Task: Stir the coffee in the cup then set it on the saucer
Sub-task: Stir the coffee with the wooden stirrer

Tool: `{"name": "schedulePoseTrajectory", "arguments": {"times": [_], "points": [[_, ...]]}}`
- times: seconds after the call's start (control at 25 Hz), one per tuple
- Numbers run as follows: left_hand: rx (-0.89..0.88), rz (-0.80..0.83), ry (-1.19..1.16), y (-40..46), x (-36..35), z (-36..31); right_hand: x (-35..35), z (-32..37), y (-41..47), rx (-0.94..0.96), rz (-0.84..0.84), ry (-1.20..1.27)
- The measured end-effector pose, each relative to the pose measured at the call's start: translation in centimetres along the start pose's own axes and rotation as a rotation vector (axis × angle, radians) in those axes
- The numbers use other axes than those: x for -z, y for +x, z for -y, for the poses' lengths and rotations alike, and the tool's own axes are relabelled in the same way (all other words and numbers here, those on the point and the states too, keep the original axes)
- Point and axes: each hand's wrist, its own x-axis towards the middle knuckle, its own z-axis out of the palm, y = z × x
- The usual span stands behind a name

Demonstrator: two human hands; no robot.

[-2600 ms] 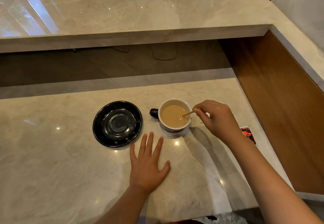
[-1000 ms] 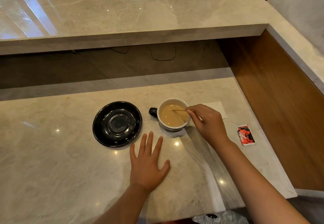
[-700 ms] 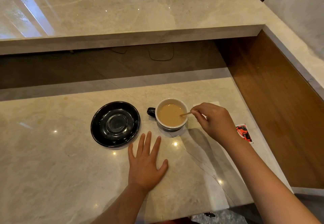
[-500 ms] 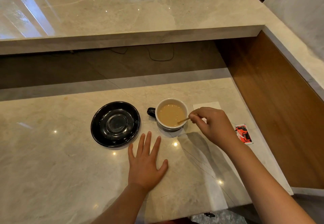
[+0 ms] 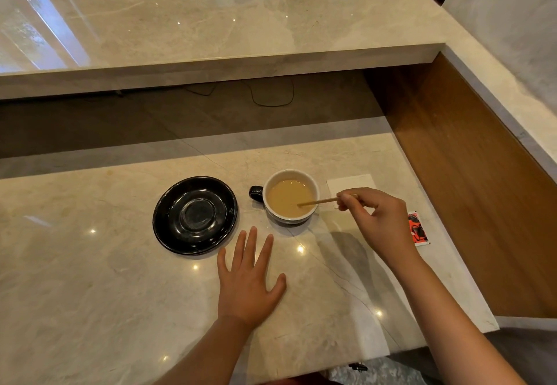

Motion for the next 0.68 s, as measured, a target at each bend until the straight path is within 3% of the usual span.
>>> {"name": "schedulePoseTrajectory", "arguments": {"times": [0.28,0.56,0.68], "points": [[0.001,0.015,0.001,-0.1,0.2,-0.1,2.5,-0.5,-0.6,-0.077,-0.06,0.035],[-0.008,0.016,0.009,-0.1,0.4,-0.2,4.5,-1.5,-0.8,-0.112,-0.113,0.263],[-0.003,0.015,0.015,-0.1,0.5,-0.2,5.8,-2.9,-0.3,-0.036,-0.191,0.171]]}}
